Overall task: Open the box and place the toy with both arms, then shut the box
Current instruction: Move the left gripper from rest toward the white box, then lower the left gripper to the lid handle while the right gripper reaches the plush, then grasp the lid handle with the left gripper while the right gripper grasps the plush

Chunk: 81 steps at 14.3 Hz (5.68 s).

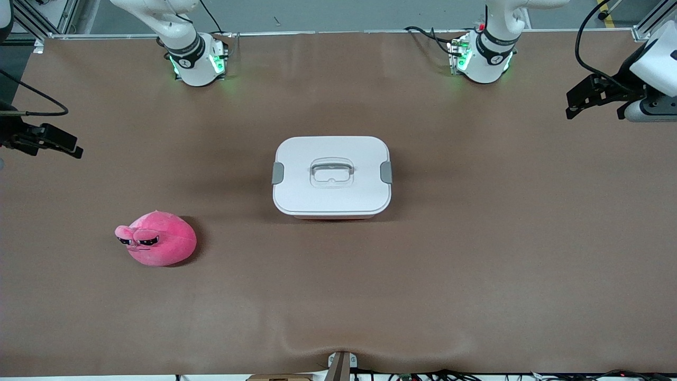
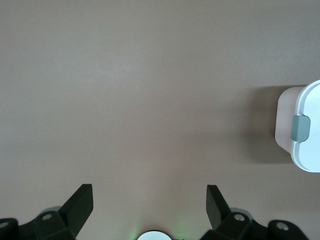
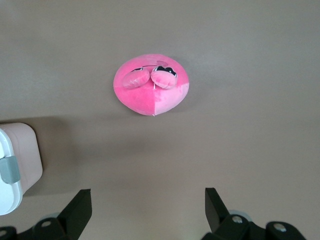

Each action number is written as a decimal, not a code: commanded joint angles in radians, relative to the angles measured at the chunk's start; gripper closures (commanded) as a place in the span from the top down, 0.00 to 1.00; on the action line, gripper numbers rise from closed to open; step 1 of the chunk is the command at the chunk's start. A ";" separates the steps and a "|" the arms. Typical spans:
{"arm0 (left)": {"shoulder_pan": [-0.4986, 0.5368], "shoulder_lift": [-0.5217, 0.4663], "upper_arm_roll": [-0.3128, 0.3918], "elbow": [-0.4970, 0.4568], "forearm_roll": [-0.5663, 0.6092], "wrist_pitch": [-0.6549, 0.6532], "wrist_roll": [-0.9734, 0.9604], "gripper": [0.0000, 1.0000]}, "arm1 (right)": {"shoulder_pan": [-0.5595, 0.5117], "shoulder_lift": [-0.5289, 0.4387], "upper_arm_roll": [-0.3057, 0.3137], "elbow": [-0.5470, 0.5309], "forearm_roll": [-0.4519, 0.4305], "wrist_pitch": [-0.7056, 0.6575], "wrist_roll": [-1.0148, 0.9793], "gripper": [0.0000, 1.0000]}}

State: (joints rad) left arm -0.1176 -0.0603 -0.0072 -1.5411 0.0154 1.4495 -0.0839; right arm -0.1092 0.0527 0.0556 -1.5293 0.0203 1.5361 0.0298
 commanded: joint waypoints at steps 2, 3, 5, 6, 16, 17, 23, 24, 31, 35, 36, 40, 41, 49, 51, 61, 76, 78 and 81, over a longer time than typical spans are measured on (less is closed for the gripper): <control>0.003 0.011 -0.002 0.022 0.000 -0.011 -0.010 1.00 | 0.006 -0.005 0.004 0.008 -0.005 -0.010 0.009 1.00; 0.000 0.013 -0.002 0.024 0.001 -0.011 -0.010 1.00 | 0.006 -0.005 0.004 0.008 -0.006 -0.010 0.009 1.00; 0.006 0.026 0.004 0.039 0.006 -0.014 -0.005 1.00 | 0.008 -0.007 0.004 0.009 -0.006 0.001 0.012 1.00; 0.010 0.033 0.003 0.041 0.009 -0.020 0.003 1.00 | 0.008 -0.007 0.004 0.009 -0.006 0.001 0.013 1.00; -0.013 0.092 -0.045 0.044 -0.005 -0.035 -0.115 1.00 | 0.023 -0.005 0.004 0.011 -0.003 0.012 0.009 1.00; -0.017 0.115 -0.069 0.053 -0.008 -0.035 -0.166 1.00 | 0.023 -0.005 0.004 0.011 -0.003 0.016 0.009 1.00; -0.020 0.210 -0.181 0.078 -0.008 0.029 -0.361 1.00 | 0.017 -0.005 0.003 0.008 -0.002 0.024 0.016 1.00; -0.020 0.217 -0.201 0.078 -0.008 0.032 -0.402 1.00 | 0.013 -0.005 0.001 0.008 -0.002 0.022 0.018 1.00; -0.013 0.214 -0.252 0.076 -0.009 0.077 -0.505 1.00 | 0.025 0.002 0.003 0.003 0.003 0.042 0.021 1.00; -0.020 0.214 -0.289 0.073 -0.009 0.074 -0.781 1.00 | 0.035 0.035 0.004 -0.003 0.007 0.067 0.010 1.00; -0.020 0.208 -0.310 0.076 -0.011 0.074 -0.819 1.00 | 0.040 0.050 0.004 -0.005 0.007 0.074 0.010 1.00; -0.027 0.218 -0.373 0.079 -0.029 0.092 -1.060 1.00 | 0.040 0.116 0.004 -0.006 0.007 0.107 0.010 1.00; -0.043 0.221 -0.375 0.076 -0.031 0.119 -1.098 1.00 | 0.037 0.128 0.004 -0.006 0.007 0.120 0.012 1.00; -0.181 0.307 -0.376 0.075 -0.015 0.247 -1.523 1.00 | 0.052 0.255 0.004 0.005 0.007 0.278 0.018 1.00; -0.200 0.329 -0.375 0.075 -0.014 0.285 -1.608 1.00 | 0.054 0.306 0.004 0.005 0.007 0.303 0.010 1.00; -0.329 0.457 -0.375 0.073 0.117 0.445 -2.059 1.00 | 0.071 0.417 0.003 -0.005 -0.005 0.418 -0.008 1.00; -0.482 0.597 -0.373 0.056 0.320 0.568 -2.634 1.00 | 0.072 0.432 0.000 -0.015 -0.008 0.414 -0.039 0.80; -0.485 0.622 -0.373 0.056 0.342 0.589 -2.634 1.00 | 0.068 0.432 0.000 -0.015 -0.008 0.412 -0.044 0.70; -0.504 0.645 -0.373 0.058 0.357 0.634 -2.645 1.00 | 0.065 0.432 -0.003 -0.017 -0.013 0.411 -0.045 0.49</control>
State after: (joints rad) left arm -0.6029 0.5749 -0.3858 -1.4855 0.3455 2.0570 -2.7046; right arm -0.0372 0.4851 0.0488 -1.5436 0.0188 1.9497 -0.0136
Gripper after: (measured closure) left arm 0.000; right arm 0.339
